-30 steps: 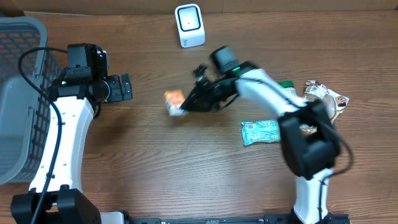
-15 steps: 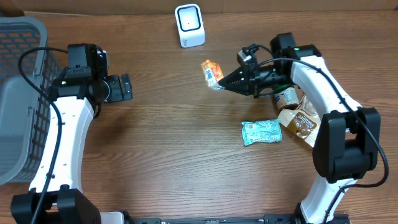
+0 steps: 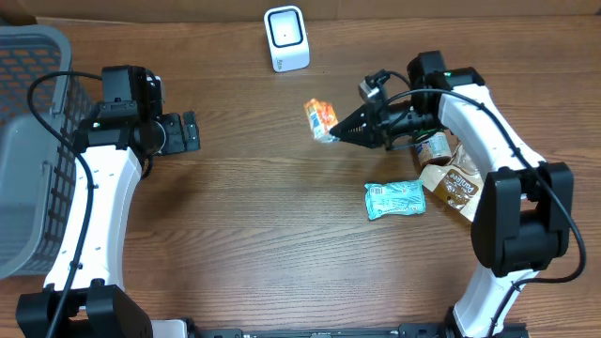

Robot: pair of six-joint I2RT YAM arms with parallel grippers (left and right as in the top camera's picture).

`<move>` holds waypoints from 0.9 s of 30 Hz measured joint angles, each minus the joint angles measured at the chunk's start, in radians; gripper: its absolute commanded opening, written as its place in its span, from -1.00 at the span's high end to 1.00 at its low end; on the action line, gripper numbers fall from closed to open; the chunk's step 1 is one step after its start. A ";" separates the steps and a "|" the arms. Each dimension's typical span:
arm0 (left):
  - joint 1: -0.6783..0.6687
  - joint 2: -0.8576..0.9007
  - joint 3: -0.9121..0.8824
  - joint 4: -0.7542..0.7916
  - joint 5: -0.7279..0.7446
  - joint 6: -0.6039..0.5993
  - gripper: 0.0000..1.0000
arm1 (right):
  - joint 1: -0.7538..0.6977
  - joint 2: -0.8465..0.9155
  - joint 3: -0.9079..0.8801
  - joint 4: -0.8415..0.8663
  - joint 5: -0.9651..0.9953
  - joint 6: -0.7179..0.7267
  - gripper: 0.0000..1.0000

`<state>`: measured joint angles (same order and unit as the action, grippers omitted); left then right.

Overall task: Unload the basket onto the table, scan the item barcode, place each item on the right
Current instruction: 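Raise the Kleenex box up to the white scanner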

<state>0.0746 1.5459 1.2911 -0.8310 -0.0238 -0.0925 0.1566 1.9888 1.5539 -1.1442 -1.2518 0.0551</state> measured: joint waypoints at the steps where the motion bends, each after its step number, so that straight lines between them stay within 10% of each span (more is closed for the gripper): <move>1: 0.000 0.000 0.000 0.000 0.000 0.000 -0.99 | 0.016 0.000 0.000 0.000 0.050 0.000 0.92; 10: 0.000 0.000 0.000 0.000 0.000 0.000 -0.99 | 0.192 0.000 0.013 -0.049 0.589 0.105 0.92; 18: 0.000 0.000 0.000 0.000 0.000 0.000 -0.99 | 0.217 0.002 0.393 -0.165 1.057 0.189 0.92; 27: 0.000 0.000 0.000 0.000 0.000 0.000 -0.99 | 0.359 0.018 0.504 0.341 1.542 0.080 0.92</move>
<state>0.0746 1.5459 1.2911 -0.8307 -0.0238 -0.0925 0.5156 2.0064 2.0575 -0.8028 0.2901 0.1349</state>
